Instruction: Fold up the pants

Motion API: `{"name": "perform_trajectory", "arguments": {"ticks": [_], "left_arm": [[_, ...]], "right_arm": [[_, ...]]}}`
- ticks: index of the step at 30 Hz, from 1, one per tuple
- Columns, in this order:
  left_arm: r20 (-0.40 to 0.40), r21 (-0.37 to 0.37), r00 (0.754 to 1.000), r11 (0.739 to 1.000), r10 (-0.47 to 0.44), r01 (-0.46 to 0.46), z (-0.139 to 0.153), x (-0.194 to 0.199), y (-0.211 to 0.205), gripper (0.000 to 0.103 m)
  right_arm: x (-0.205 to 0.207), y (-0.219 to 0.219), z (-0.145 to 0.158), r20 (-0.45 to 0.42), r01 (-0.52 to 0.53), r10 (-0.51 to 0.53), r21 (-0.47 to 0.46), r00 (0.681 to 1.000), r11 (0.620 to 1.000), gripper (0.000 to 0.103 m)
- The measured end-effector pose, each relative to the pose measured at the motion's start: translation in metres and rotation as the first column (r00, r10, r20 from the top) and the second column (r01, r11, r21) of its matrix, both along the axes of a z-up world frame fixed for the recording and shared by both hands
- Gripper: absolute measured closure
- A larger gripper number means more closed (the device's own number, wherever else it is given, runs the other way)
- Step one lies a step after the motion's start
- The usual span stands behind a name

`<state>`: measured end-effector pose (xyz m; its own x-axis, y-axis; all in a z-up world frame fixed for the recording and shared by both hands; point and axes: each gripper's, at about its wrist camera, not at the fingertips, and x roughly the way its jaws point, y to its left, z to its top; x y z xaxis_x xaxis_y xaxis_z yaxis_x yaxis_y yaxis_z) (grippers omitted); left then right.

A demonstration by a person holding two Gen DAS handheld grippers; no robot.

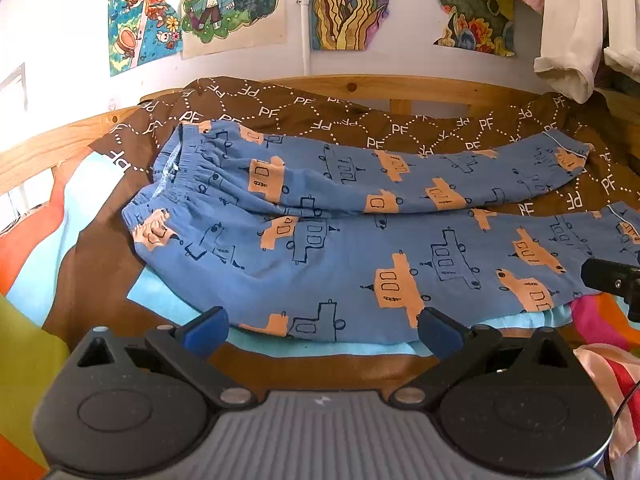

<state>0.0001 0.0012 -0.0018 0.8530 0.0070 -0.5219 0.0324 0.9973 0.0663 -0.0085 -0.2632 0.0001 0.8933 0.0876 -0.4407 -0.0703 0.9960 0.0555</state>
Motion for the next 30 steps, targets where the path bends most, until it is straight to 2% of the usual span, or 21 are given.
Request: {"name": "perform_trajectory", "arguments": {"ticks": [30], "left_arm": [[-0.008,0.005,1.000,1.000,-0.001,0.001,-0.0001,-0.0006,-0.0028,0.000]], "right_arm": [[-0.0001,-0.0017,0.0030,0.004,0.010,-0.010,0.010,1.000,1.000,0.001]]}}
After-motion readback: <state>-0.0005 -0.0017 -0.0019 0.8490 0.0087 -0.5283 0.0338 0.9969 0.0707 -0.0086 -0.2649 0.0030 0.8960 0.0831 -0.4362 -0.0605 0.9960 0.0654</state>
